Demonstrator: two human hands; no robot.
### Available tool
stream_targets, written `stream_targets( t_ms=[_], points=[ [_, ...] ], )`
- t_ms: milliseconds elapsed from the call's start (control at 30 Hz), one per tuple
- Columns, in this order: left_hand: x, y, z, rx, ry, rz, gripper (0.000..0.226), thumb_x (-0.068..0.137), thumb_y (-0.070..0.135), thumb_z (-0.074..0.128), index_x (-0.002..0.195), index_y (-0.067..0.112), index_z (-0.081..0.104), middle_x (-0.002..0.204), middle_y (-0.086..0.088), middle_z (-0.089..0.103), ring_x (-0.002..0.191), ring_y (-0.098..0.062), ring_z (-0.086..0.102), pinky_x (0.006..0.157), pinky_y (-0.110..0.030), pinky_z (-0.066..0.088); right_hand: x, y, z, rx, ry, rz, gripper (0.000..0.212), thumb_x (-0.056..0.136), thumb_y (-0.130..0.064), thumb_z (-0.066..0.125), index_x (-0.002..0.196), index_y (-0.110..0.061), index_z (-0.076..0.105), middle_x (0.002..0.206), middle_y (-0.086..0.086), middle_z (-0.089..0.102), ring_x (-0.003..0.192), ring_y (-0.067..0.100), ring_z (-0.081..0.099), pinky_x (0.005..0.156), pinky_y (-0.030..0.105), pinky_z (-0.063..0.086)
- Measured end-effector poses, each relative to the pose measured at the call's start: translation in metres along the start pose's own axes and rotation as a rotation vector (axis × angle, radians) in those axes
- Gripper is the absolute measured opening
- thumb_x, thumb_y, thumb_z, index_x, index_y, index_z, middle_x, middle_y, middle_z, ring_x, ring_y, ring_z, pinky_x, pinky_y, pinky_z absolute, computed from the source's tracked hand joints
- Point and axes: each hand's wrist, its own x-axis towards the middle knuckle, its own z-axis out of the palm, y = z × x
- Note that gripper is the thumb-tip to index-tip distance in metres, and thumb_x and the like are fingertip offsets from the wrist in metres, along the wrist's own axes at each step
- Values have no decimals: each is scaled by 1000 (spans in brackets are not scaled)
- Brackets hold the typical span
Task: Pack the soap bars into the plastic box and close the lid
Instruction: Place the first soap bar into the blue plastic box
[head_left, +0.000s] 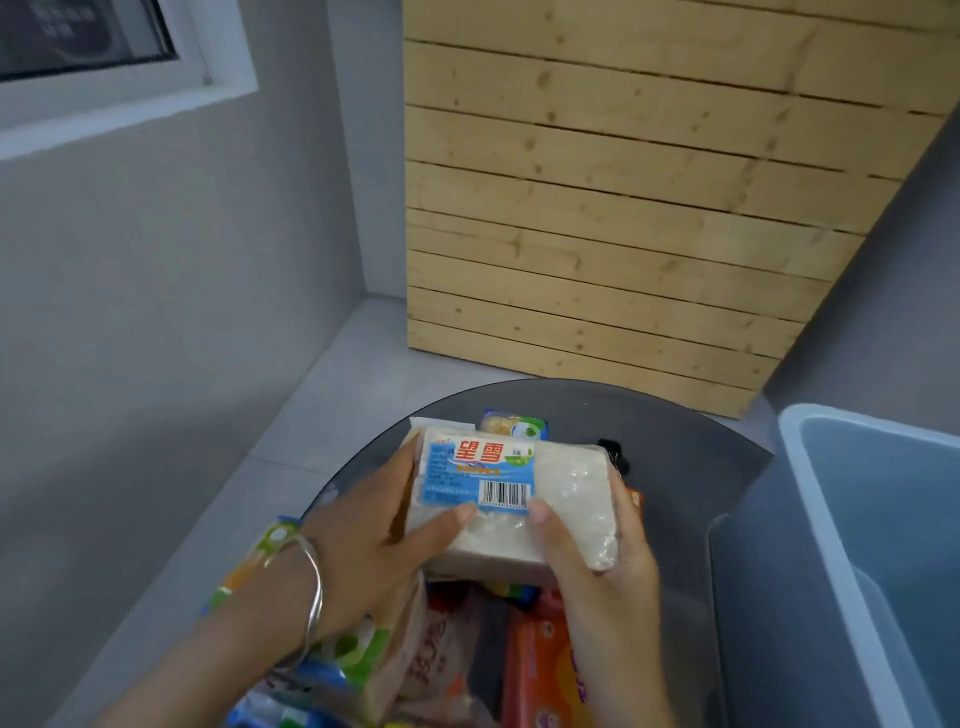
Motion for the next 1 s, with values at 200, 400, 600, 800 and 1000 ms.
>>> stream_targets(
  t_ms=[200,400,600,800,1000],
  points=[
    [10,-8,1,-213,-6,69,69,56,69,62,117,52,32,109,42,57,103,12,58,83,-6,47,8,11,-8,10,-48,-36,49,74,-15,76,109,-45,57,93,-22,73,80,-7,69,54,7,50],
    [12,-10,4,-53,-2,127,93,43,66,75,119,49,24,112,44,51,101,16,56,78,-2,45,9,9,-12,36,-142,-58,58,56,-40,76,107,-52,50,93,-34,69,86,-12,66,60,4,49],
    [8,2,-4,-138,70,147,83,45,38,89,114,33,43,102,13,69,93,1,66,73,-12,52,-2,-6,-5,55,-153,-58,78,62,-37,79,132,-44,44,86,-48,59,87,-18,62,63,4,50],
    [-29,54,-21,-333,112,285,80,59,36,77,125,35,32,109,26,65,103,2,62,84,-15,49,-37,-62,-1,149,-206,-89,98,44,-51,79,135,-47,41,112,-19,69,96,-3,68,66,9,53],
    [-50,125,-18,-726,164,205,27,80,37,60,105,39,51,88,11,70,73,-1,68,60,-14,53,-78,-125,-32,118,-262,-165,93,48,-52,76,133,-45,41,111,-22,69,95,-7,67,65,8,52]
  ],
)
